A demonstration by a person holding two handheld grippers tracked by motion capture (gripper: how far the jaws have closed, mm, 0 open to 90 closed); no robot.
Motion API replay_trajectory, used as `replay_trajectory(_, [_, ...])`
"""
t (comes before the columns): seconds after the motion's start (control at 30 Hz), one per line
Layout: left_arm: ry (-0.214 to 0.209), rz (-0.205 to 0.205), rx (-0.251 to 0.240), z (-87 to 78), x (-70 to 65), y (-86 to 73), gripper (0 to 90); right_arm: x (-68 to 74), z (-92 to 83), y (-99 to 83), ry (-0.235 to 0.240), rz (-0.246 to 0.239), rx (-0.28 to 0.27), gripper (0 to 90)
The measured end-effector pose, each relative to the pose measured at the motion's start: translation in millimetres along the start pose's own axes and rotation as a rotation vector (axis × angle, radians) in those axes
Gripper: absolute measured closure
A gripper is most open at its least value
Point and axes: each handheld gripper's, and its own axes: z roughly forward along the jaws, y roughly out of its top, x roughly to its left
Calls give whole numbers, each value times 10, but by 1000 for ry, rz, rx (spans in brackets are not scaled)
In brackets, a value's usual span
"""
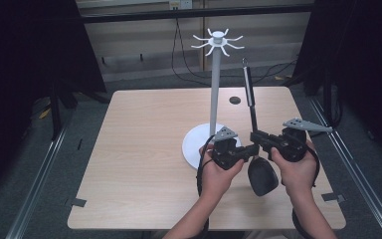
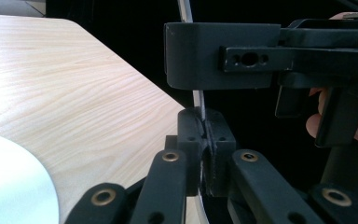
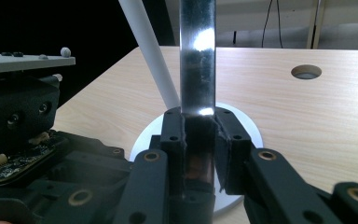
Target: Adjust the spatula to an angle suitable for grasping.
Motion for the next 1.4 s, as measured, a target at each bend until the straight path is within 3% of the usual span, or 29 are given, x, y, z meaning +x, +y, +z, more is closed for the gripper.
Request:
replay_trajectory(0.13, [0,14,1,-32,-6,31,876,13,-5,14,4,12,-10,762])
replay_trajectory(0.27, [16,74,18,-85,-17,74,883,16,-14,16,33,30,-35,760])
replay_trajectory(0.37, [-2,102,23,-115,0,85,884,7,-17,9,61,37,-46,759])
replay_trajectory(0.53, [-12,191,37,-169,41,81,885,-3,-11,-11,113,31,-51,758])
replay_trajectory(0.63, [-25,212,47,-209,59,84,885,-12,-9,-25,144,35,-58,755])
replay_trajectory(0.73, [-18,231,65,-229,64,85,885,-14,-14,-25,157,31,-65,727])
replay_trajectory(0.77, [-17,246,77,-243,78,75,885,-23,-31,-6,173,18,-76,662])
replay_trajectory(0.8, [-16,258,82,-254,90,71,885,-22,-35,3,184,23,-72,658])
replay_trajectory(1.0, [-47,260,64,-301,123,55,885,-26,-53,27,190,-3,-53,619])
replay_trajectory(1.13, [-65,288,76,-354,148,53,885,-66,-43,3,219,-33,-44,581])
replay_trajectory(1.4, [-100,296,69,-426,211,31,884,-76,7,-14,277,-56,-39,613])
